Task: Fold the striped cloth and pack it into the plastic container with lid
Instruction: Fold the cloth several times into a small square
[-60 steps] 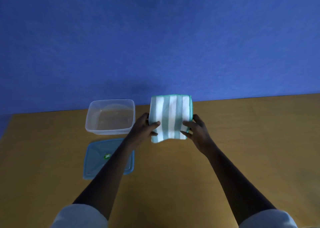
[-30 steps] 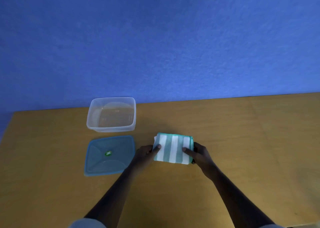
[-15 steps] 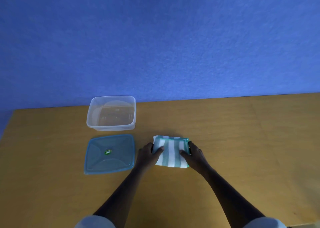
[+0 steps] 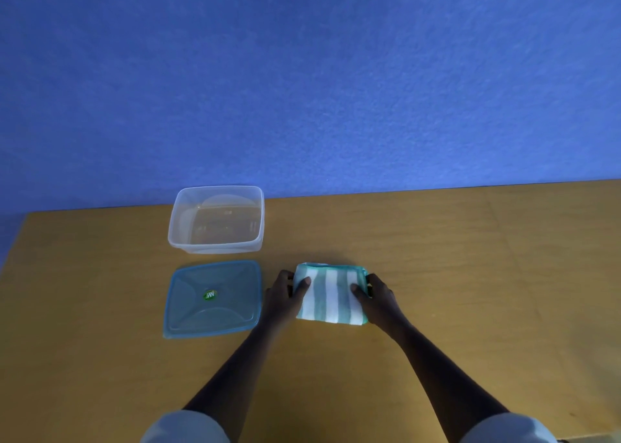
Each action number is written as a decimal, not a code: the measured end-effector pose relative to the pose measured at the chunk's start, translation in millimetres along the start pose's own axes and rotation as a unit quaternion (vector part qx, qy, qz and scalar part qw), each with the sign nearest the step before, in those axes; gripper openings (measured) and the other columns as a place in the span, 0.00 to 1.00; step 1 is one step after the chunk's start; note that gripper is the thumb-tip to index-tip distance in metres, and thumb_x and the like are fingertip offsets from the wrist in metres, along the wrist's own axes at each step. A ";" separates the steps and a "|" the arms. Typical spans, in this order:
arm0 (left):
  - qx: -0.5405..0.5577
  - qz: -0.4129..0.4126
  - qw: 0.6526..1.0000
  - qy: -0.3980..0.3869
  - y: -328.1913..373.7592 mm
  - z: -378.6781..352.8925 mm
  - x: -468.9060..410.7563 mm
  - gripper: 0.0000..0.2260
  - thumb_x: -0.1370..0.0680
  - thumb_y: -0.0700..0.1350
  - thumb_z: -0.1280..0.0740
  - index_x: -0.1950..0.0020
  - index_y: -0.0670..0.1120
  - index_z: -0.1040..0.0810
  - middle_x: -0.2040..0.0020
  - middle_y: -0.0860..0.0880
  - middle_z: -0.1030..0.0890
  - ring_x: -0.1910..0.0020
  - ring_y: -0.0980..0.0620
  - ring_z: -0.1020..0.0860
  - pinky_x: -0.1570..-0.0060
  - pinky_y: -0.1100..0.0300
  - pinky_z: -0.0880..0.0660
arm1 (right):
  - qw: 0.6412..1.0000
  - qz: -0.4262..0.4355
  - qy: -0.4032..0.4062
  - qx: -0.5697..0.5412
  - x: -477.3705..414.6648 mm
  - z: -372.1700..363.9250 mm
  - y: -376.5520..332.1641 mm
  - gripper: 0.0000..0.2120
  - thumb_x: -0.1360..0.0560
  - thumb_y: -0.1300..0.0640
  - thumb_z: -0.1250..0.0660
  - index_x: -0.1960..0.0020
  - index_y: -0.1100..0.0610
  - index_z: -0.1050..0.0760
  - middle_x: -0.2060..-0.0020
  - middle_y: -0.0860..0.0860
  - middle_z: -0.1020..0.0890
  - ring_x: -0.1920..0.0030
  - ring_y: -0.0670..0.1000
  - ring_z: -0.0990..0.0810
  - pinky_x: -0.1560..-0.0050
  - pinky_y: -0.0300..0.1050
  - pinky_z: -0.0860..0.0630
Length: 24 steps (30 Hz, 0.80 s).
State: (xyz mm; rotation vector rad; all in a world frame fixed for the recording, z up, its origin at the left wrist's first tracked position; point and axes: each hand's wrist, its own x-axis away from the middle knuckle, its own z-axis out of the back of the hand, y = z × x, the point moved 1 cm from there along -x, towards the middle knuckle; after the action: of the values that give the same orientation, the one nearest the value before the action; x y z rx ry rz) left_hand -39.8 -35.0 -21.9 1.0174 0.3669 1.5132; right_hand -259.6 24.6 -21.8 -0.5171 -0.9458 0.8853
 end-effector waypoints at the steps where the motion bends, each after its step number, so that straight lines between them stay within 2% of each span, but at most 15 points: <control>1: 0.003 0.003 1.000 0.006 1.3 -0.5 -0.5 0.17 0.21 0.59 0.33 0.46 0.45 0.25 0.56 0.48 0.18 0.54 0.46 0.19 0.52 0.50 0.21 | 1.000 -0.011 0.008 0.022 -1.7 -0.5 -2.1 0.15 0.19 0.49 0.37 0.38 0.57 0.27 0.54 0.51 0.20 0.56 0.52 0.19 0.65 0.49 0.20; 4: 0.002 0.014 1.000 -0.004 2.4 -2.0 -0.5 0.18 0.22 0.61 0.34 0.46 0.46 0.22 0.56 0.49 0.17 0.54 0.47 0.19 0.53 0.53 0.22 | 0.997 -0.030 0.021 0.072 -5.5 -2.0 -7.9 0.19 0.18 0.47 0.40 0.38 0.61 0.27 0.56 0.52 0.22 0.57 0.53 0.24 0.68 0.42 0.30; 8: -0.048 0.000 0.999 -0.019 -1.8 -4.0 -1.2 0.18 0.21 0.60 0.36 0.49 0.45 0.22 0.58 0.50 0.19 0.55 0.46 0.19 0.56 0.55 0.25 | 0.996 -0.056 0.024 0.073 -8.1 -5.4 -9.4 0.21 0.17 0.46 0.43 0.38 0.63 0.26 0.56 0.55 0.19 0.61 0.51 0.20 0.69 0.42 0.25; 11: -0.053 0.003 0.999 -0.002 -2.4 -6.3 -2.2 0.17 0.20 0.59 0.36 0.49 0.44 0.23 0.58 0.47 0.18 0.55 0.44 0.19 0.55 0.51 0.22 | 0.991 -0.069 0.049 0.105 -8.5 -8.2 -10.1 0.22 0.17 0.46 0.44 0.40 0.63 0.23 0.61 0.52 0.20 0.67 0.44 0.24 0.74 0.37 0.32; 12: -0.054 0.003 0.998 0.007 -1.3 -7.4 -2.5 0.17 0.20 0.59 0.36 0.50 0.45 0.24 0.59 0.47 0.19 0.56 0.43 0.19 0.55 0.50 0.22 | 0.987 -0.076 0.061 0.126 -8.6 -8.4 -11.2 0.23 0.17 0.45 0.44 0.40 0.62 0.22 0.61 0.52 0.19 0.67 0.45 0.24 0.74 0.36 0.34; 15: -0.071 0.004 0.997 0.023 3.8 -11.6 -4.6 0.17 0.20 0.59 0.37 0.52 0.44 0.26 0.60 0.44 0.19 0.55 0.40 0.19 0.55 0.48 0.22 | 0.975 -0.113 0.095 0.166 -7.4 -10.0 -12.9 0.25 0.19 0.40 0.43 0.43 0.61 0.20 0.53 0.59 0.16 0.62 0.56 0.21 0.64 0.42 0.32; 17: -0.066 0.016 0.997 0.030 7.5 -14.0 -7.9 0.18 0.20 0.58 0.37 0.50 0.42 0.25 0.57 0.40 0.17 0.53 0.38 0.19 0.53 0.47 0.22 | 0.969 -0.127 0.109 0.179 -5.7 -12.5 -13.3 0.26 0.19 0.38 0.44 0.45 0.59 0.19 0.59 0.56 0.17 0.68 0.52 0.25 0.69 0.40 0.34; 20: -0.045 0.050 0.997 0.044 9.2 -14.3 -10.6 0.21 0.22 0.63 0.37 0.51 0.44 0.25 0.57 0.44 0.17 0.51 0.39 0.20 0.55 0.52 0.25 | 0.963 -0.142 0.111 0.201 -5.0 -14.8 -14.5 0.27 0.18 0.37 0.46 0.49 0.58 0.19 0.69 0.48 0.25 0.74 0.45 0.29 0.75 0.36 0.39; 24: -0.024 0.043 0.999 0.016 2.3 -12.2 -6.7 0.21 0.25 0.66 0.36 0.53 0.47 0.25 0.60 0.50 0.19 0.54 0.44 0.20 0.54 0.50 0.21 | 0.958 -0.166 0.102 0.210 -8.0 -13.5 -17.4 0.27 0.18 0.37 0.46 0.52 0.58 0.20 0.71 0.48 0.27 0.74 0.46 0.28 0.75 0.36 0.38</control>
State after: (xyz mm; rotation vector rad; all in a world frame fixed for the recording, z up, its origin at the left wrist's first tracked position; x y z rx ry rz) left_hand -51.2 -37.8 -29.7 0.9825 0.3126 1.6098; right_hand -243.0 8.1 -19.9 -0.0747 -0.6068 0.6851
